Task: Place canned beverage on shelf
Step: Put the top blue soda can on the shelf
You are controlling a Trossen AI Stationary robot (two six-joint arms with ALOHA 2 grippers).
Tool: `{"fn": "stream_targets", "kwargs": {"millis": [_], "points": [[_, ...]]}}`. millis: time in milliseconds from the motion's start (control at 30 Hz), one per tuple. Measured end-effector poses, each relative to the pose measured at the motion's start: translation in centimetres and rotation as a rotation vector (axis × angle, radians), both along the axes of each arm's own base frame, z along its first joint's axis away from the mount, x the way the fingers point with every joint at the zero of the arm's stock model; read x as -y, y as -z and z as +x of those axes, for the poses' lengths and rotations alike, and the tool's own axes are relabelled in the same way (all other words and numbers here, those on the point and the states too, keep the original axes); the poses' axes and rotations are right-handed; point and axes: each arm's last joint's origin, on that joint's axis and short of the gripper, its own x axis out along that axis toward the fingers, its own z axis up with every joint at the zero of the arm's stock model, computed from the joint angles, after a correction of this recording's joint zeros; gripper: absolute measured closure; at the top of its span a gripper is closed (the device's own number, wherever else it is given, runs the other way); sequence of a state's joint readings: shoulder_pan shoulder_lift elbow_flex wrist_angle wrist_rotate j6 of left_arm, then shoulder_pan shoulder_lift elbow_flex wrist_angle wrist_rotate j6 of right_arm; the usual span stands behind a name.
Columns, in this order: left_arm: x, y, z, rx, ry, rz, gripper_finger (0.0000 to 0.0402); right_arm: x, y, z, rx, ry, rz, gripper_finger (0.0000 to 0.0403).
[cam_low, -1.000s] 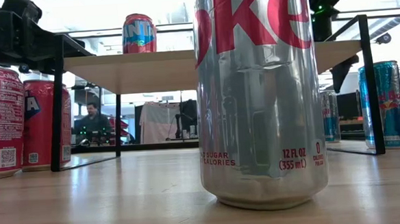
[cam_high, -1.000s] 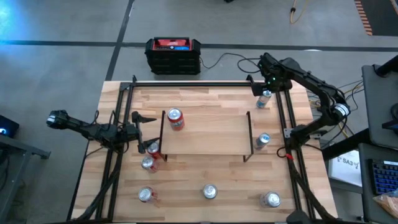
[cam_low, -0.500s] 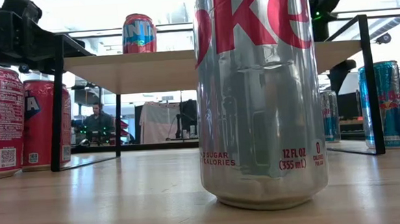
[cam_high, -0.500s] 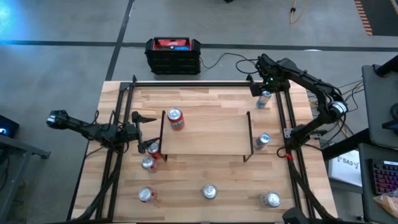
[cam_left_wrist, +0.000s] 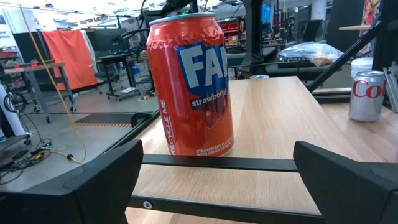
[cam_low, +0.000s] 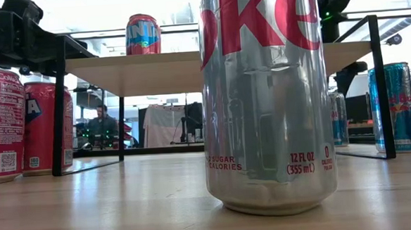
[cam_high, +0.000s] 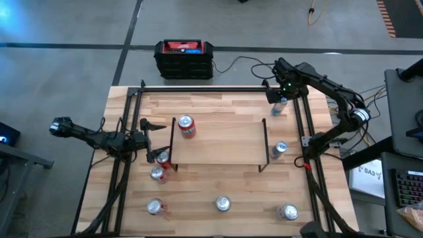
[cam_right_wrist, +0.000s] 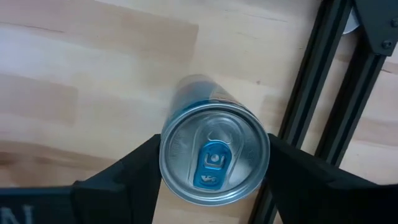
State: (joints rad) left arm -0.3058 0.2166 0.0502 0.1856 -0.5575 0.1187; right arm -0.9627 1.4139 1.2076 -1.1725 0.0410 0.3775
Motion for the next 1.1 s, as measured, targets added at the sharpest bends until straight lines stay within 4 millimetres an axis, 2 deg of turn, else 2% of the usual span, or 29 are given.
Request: {"fn": "stream_targets", "kwargs": {"millis": [167, 467, 700, 933, 1100], "points": [[0.0, 0.0, 0.0, 0.000, 0.000, 0.000, 0.0002, -0.7, -0.6, -0.2, 0.053, -0.017, 0.017, 0.0175], [0.0, 0.0, 0.0, 0.000, 0.000, 0.000, 0.0002, -3.0, -3.8, -0.7, 0.103, -0.050, -0.043, 0.0175], [0.0, 0.0, 0.0, 0.000, 0.000, 0.000, 0.0002, -4.7, -7.2, 0.7, 0.082, -0.117, -0.126, 0.0175], [0.0, 0.0, 0.0, 0.000, 0.000, 0.000, 0.0002, -5.4, -10.9, 2.3, 0.117, -0.184, -0.184, 0.0175], [0.0, 0.0, 0.0, 0.000, 0.000, 0.000, 0.0002, -5.7, -11.8, 3.3, 0.105, -0.229, -0.168, 0.0175]]}}
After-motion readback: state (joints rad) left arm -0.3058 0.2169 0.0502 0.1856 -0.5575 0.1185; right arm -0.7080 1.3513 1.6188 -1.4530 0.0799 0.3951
